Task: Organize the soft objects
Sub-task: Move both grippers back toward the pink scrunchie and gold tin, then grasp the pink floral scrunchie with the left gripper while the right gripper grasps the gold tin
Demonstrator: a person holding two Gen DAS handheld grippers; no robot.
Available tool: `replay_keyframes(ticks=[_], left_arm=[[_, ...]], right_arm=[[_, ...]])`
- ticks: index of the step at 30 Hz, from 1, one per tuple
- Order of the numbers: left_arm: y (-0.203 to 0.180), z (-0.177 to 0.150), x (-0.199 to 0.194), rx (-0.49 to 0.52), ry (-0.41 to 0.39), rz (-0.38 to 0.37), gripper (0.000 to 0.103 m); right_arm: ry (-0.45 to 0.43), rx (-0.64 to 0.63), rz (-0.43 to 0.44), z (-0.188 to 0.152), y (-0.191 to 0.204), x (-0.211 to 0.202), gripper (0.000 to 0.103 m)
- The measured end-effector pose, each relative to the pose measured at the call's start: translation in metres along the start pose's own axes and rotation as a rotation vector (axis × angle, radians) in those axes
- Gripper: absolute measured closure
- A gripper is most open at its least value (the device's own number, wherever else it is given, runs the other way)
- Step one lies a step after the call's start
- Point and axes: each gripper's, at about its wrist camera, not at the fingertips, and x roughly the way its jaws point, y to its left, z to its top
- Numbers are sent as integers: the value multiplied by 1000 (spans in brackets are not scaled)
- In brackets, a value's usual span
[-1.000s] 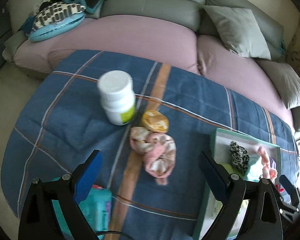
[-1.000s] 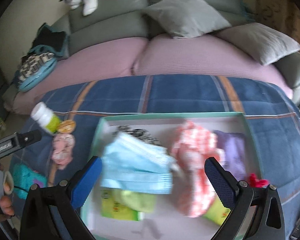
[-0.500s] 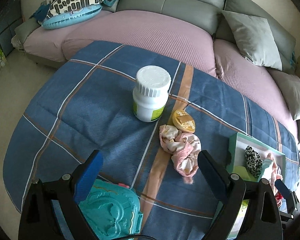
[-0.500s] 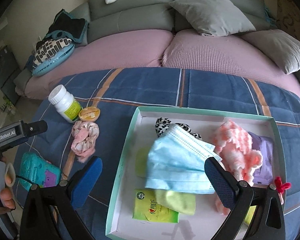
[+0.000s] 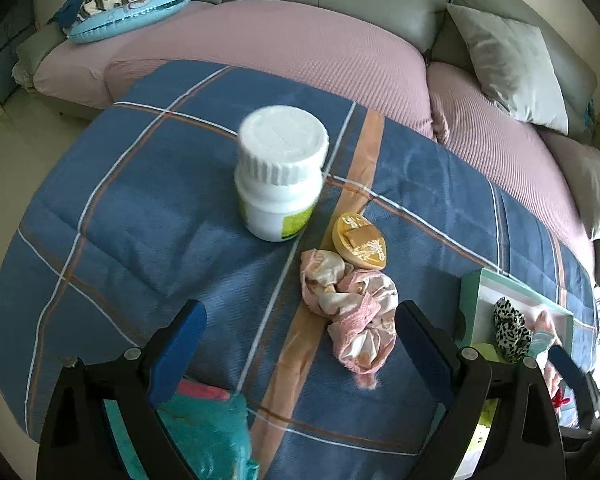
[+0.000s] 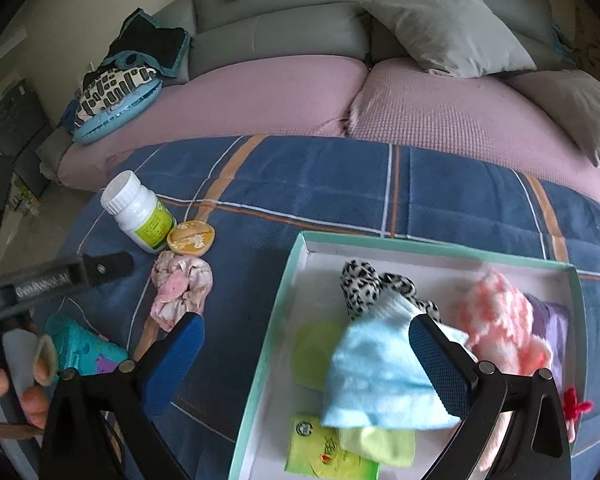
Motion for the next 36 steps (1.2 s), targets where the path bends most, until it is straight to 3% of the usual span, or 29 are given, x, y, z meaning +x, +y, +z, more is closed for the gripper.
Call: replay_keyframes(ticks=[6,14,16,23,25,28,31,33,36], left_arm=[[-14,-3,0,86,-10,28,9],[-12,4,-20,84,-50,3,10],[-16,2,-15,90,-32,-8,24],[-26,-4,15,109,48,6,34],[-27,-5,23,108,69,15,46],[-27,-6,34,98,93,7,49],[-28,-8,40,102,100,0,51],[-28,-9,46,102,105,-13,59],[-25,-9,52,78,103,-32,65]], right_arm=[[0,-18,-4,7,-3,0,0],[6,1,12,13,-8,0,0],[3,3,26,18,-7,-1,0],[14,-10,96,36,-4,7,0],[21,-16,118,40,-2,11,1],[42,-37,152,47,6,20,4],[62,-68,171,53,17,31,5],[77,-87,179,57,24,38,11],[97,-107,195,60,32,48,12]])
